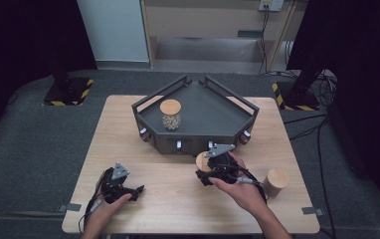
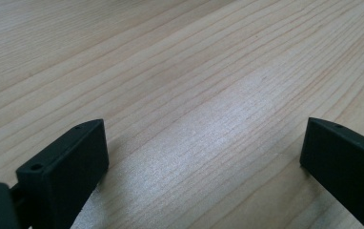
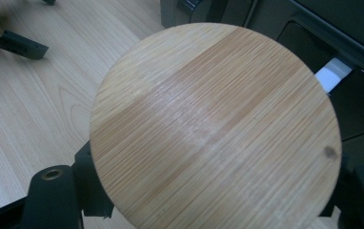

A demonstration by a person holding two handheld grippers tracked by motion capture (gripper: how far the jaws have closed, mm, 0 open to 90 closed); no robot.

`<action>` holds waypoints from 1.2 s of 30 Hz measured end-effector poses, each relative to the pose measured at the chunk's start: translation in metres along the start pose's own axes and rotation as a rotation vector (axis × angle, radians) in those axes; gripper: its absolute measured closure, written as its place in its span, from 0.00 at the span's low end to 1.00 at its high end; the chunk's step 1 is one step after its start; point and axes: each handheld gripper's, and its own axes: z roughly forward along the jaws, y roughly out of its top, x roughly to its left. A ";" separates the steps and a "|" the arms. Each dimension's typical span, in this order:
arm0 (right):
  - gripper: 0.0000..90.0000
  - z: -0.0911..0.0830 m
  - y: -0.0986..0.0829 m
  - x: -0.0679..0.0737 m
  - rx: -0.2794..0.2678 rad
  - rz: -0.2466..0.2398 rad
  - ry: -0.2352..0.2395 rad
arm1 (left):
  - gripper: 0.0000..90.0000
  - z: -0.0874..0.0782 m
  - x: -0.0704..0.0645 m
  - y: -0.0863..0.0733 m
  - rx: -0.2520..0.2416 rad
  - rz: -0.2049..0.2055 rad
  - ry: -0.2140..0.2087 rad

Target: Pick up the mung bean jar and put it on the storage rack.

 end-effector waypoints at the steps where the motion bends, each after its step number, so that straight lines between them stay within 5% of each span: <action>1: 0.29 -0.001 0.000 -0.001 0.000 0.001 0.001 | 0.01 0.000 0.000 0.000 0.000 0.000 0.000; 36: 0.29 -0.024 0.032 -0.012 0.000 -0.012 -0.012 | 0.01 0.000 0.000 0.000 0.000 0.000 0.000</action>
